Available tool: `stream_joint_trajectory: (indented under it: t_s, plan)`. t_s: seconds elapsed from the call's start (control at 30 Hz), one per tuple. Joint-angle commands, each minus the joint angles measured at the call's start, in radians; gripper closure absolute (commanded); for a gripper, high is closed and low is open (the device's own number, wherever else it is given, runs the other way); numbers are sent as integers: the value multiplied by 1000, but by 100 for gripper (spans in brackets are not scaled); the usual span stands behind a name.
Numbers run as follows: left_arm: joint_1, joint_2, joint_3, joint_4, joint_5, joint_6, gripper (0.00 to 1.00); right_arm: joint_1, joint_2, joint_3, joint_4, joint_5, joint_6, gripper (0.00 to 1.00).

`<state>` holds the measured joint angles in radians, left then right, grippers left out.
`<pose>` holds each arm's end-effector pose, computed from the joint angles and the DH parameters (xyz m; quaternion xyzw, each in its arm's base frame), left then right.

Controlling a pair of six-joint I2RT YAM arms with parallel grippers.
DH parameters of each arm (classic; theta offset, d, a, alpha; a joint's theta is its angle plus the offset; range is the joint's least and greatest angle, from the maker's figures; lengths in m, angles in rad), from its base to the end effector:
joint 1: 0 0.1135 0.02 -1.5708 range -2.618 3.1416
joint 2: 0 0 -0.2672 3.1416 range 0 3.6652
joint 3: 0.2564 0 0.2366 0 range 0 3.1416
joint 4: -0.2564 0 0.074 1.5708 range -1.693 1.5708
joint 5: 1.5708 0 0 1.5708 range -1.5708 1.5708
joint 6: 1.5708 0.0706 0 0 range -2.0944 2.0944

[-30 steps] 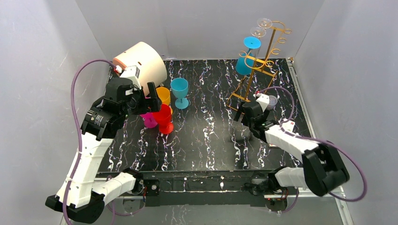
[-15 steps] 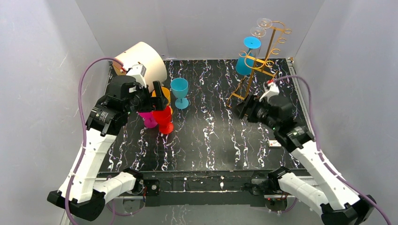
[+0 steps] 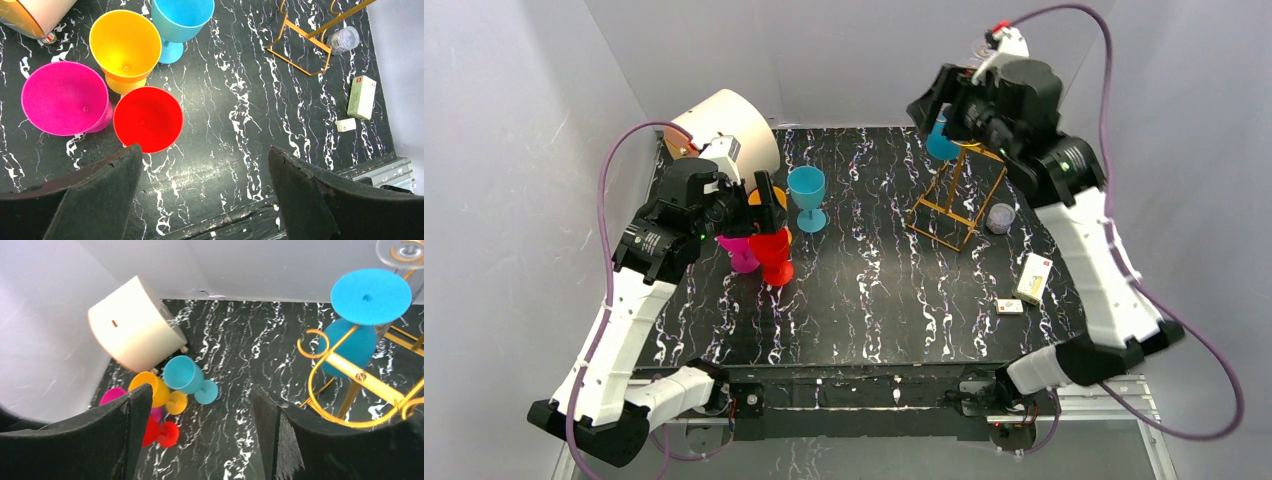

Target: Take the wine glass off the wine glass rack

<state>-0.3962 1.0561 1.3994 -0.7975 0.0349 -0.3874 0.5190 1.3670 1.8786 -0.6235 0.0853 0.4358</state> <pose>0.1962 -0.0847 0.4162 0.0130 0.8480 -0.2159 0.4839 0.2457 0.1334 0.5234 -0.0026 0.7454 0.2777 0.6060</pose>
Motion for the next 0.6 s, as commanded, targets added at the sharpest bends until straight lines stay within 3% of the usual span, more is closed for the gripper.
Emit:
stream_joint_trajectory:
  t_s: [0.0,0.1,0.57]
  plan:
    - [3,-4,5,-11,9,6,6,3,175,226,-201,74,-112,19]
    - [3,-6,7,-22,-5,14,6,2,237,294,-273,120,-133,16]
    - [3,-1,4,-23,-17,17,6,-12,302,254,-295,196,-258,10]
